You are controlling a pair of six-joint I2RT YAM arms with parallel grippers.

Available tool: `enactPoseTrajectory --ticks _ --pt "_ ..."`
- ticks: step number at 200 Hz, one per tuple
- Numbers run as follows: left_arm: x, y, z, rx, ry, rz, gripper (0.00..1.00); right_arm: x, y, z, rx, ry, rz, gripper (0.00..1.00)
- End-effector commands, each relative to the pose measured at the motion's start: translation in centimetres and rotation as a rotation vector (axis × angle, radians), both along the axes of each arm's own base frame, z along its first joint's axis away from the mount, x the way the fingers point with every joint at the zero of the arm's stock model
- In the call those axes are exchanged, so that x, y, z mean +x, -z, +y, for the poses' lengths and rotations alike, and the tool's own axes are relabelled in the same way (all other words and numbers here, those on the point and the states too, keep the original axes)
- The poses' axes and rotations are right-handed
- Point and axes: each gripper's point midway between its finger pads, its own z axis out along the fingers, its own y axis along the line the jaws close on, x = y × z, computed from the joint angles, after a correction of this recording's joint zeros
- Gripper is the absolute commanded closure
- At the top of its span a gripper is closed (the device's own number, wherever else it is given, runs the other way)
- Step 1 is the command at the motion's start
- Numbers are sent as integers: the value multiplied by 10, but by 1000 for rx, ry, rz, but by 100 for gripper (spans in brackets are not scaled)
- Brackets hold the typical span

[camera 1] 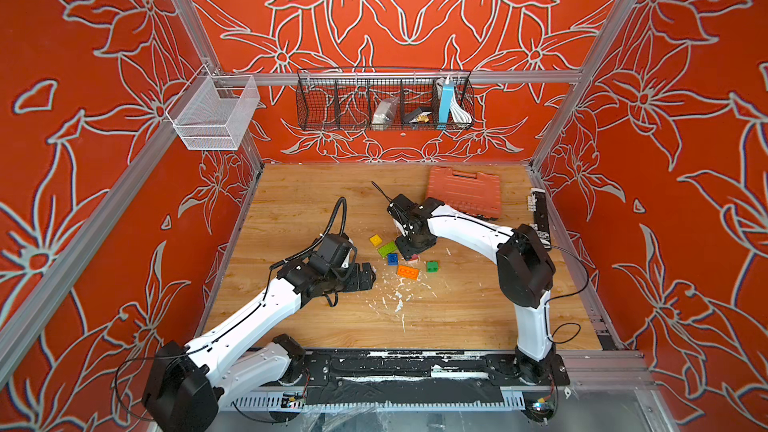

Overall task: Assemble the letter r with lego
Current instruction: Place the lego brick at the center of the board, then pick up the lego brick from the center of the board.

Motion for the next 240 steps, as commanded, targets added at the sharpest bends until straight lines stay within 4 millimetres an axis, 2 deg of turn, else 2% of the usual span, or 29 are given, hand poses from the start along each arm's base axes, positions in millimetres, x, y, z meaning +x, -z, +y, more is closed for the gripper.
enactPoseTrajectory --ticks 1,32,55,62,72,101,148,205,240 --pt "12 -8 3 52 -11 -23 4 -2 -43 -1 95 -2 -68 34" --pt "34 -10 0 107 -44 -9 12 -8 -79 -12 231 24 -208 35" --pt "54 -8 -8 126 -73 10 13 -13 -99 -36 310 108 -321 34" --pt "60 -7 -8 137 -91 18 13 -15 -102 -42 341 131 -340 32" --pt "69 -4 -10 154 -111 29 14 -17 -107 -51 388 165 -358 22" --pt "95 -1 -17 182 -166 52 14 -25 -101 -80 437 254 -345 15" --pt "132 13 -22 279 -270 142 25 -39 -91 -115 392 344 -312 19" --pt "162 27 -30 319 -355 182 31 -48 -88 -118 414 348 -297 20" --pt "167 39 -29 332 -426 220 34 -50 -88 -117 428 340 -287 21"
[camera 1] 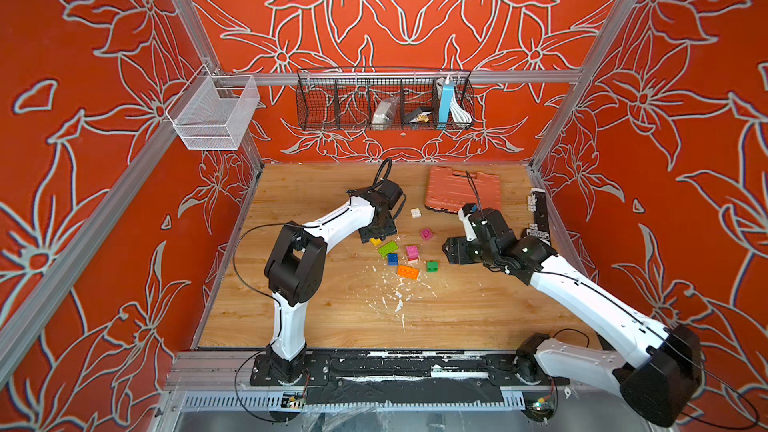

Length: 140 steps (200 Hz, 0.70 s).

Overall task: Assemble the letter r with lego
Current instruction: Pick up the lego brick from the center of the board.

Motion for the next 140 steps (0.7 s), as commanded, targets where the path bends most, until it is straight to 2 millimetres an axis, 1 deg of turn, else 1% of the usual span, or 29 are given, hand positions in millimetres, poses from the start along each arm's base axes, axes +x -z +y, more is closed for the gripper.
enactPoseTrajectory --ticks 1,25,47,90,140 --pt "-3 8 13 50 -95 41 34 -5 5 -3 7 3 23 21" --pt "-3 16 16 52 -146 53 37 -5 5 -1 11 -8 24 21" --pt "1 25 13 19 -164 67 38 -5 5 1 10 -18 28 21" --pt "8 38 7 -12 -172 88 42 -6 8 3 11 -30 39 22" --pt "10 52 9 -5 -177 112 44 -6 11 4 8 -38 51 22"
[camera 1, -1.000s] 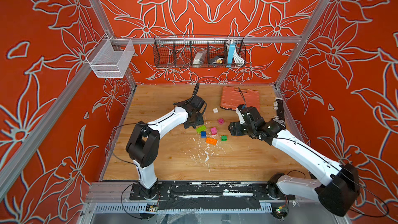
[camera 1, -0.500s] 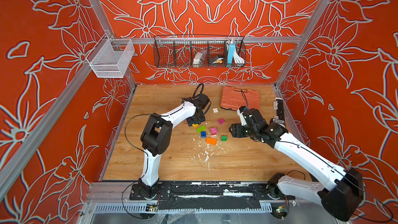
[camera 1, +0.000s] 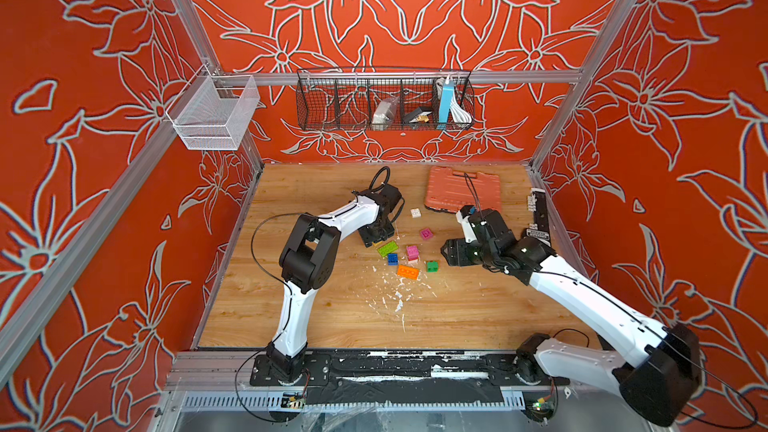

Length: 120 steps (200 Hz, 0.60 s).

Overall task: Assemble the letter r with lego
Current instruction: Pick up the lego brick from the center of the board.

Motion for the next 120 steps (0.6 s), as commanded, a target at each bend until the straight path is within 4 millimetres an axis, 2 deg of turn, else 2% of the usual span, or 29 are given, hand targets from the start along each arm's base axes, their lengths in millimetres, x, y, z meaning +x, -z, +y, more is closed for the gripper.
enactPoseTrajectory --ticks 1,48,120 --pt "4 5 1 -1 -20 8 45 -3 7 -1 -13 -14 24 22" --pt "2 18 3 4 -17 34 50 -3 9 -1 -15 -13 33 23" --pt "5 23 4 4 18 32 63 -3 2 2 3 -25 15 23"
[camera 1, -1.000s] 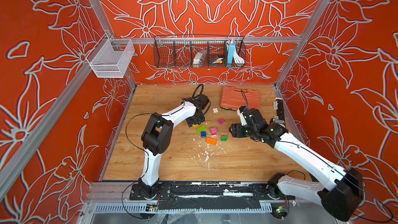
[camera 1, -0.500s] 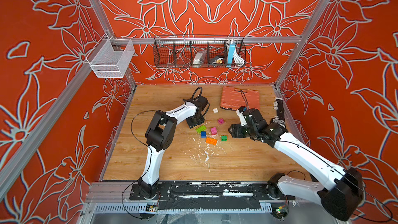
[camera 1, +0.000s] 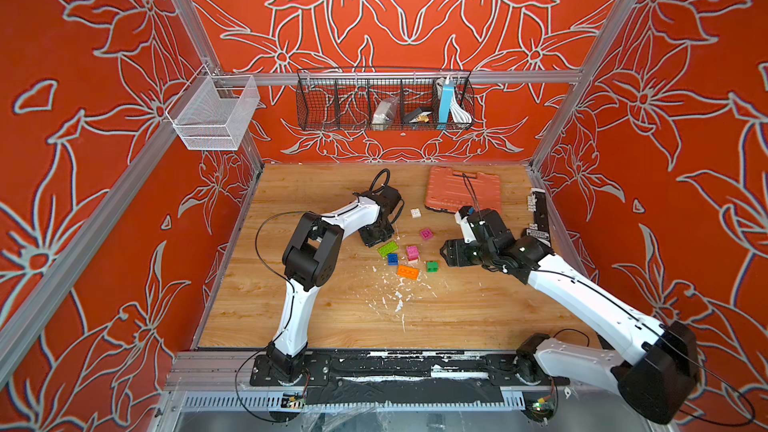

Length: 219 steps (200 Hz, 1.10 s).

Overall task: Assemble the letter r with lego
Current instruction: Pick up the lego brick from the center of the board, then place the lego brick at the center of the board.

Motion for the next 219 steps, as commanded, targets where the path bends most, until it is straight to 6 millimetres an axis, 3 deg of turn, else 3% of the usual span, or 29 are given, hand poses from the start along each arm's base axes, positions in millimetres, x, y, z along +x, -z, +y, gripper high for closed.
enactPoseTrajectory --ticks 1,22,44,81,110,150,168,193,219 --pt "2 11 3 3 11 16 63 -2 -1 0 1 -16 -3 23" --pt "3 7 1 -11 45 3 70 -2 -6 1 18 -22 -27 23" --pt "5 -11 -5 -53 108 -51 77 0 -19 3 63 -28 -96 21" --pt "-2 -80 -27 -232 290 -221 82 1 -41 10 142 -66 -196 19" --pt "-31 -150 -49 -489 424 -375 86 -6 -67 27 210 -195 -283 16" --pt "-83 -232 -56 -751 527 -548 86 4 -120 39 265 -260 -459 16" --pt "-105 -256 -52 -815 549 -595 86 0 -146 51 253 -381 -507 21" --pt "-132 -287 -53 -946 588 -660 86 -6 -172 70 297 -521 -600 19" --pt "-152 -310 -50 -1027 603 -707 86 -16 -192 85 386 -643 -777 32"
